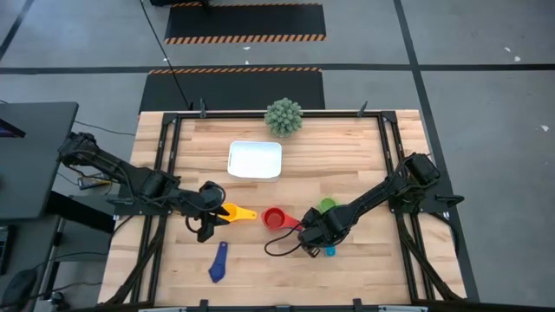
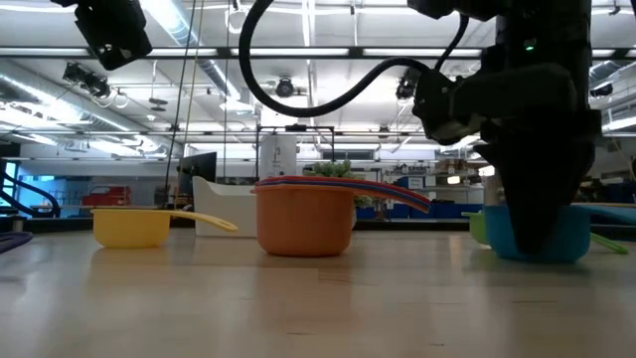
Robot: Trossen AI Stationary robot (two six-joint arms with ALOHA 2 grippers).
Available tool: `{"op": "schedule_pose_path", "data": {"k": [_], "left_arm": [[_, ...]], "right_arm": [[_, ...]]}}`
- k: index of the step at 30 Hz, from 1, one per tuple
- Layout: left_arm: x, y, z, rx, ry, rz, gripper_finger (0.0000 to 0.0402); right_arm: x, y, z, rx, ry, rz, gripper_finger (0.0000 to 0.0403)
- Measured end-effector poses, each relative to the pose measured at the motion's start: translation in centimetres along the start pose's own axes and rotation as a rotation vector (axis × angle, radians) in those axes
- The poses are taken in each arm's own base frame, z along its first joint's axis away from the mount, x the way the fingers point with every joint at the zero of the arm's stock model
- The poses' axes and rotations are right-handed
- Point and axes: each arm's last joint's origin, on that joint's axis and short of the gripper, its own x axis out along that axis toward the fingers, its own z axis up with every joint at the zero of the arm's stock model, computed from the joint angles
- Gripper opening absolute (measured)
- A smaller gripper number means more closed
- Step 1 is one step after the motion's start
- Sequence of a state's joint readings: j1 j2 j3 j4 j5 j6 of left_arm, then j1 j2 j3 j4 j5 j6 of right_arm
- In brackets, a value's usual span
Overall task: Nest measuring cups in basket
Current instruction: Stack the light blue measuring cup on top of the red measuring cup
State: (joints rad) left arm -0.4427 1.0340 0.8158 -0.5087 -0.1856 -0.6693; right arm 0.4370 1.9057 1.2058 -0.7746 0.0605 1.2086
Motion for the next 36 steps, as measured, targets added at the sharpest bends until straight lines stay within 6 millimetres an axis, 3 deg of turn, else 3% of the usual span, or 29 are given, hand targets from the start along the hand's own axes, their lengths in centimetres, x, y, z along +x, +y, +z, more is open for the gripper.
{"op": "schedule_pose_path", "data": {"k": [10,19,25,36], "left_arm": [[0.0,0.0,0.0,0.000,0.000,0.000,0.0141],[0.0,0.0,0.0,0.004,0.004,0.003,0.0141],[0.0,0.0,0.0,-0.014,0.003,0.003,0.0141],[0.0,0.0,0.1,-0.077,0.003,-0.014,0.0141]], "right_arm": [[-0.7,0.0,-0.4,-0.209,0.042,0.035,0.0033],[-2.6,-0.2,-1.7,-0.618,0.031,0.056,0.0027],[-3.8,0.1,-1.9,-0.779,0.038,0.077,0.0027],[-8.4,1.8,1.7,-0.937,-0.158,0.047,0.0026]]}}
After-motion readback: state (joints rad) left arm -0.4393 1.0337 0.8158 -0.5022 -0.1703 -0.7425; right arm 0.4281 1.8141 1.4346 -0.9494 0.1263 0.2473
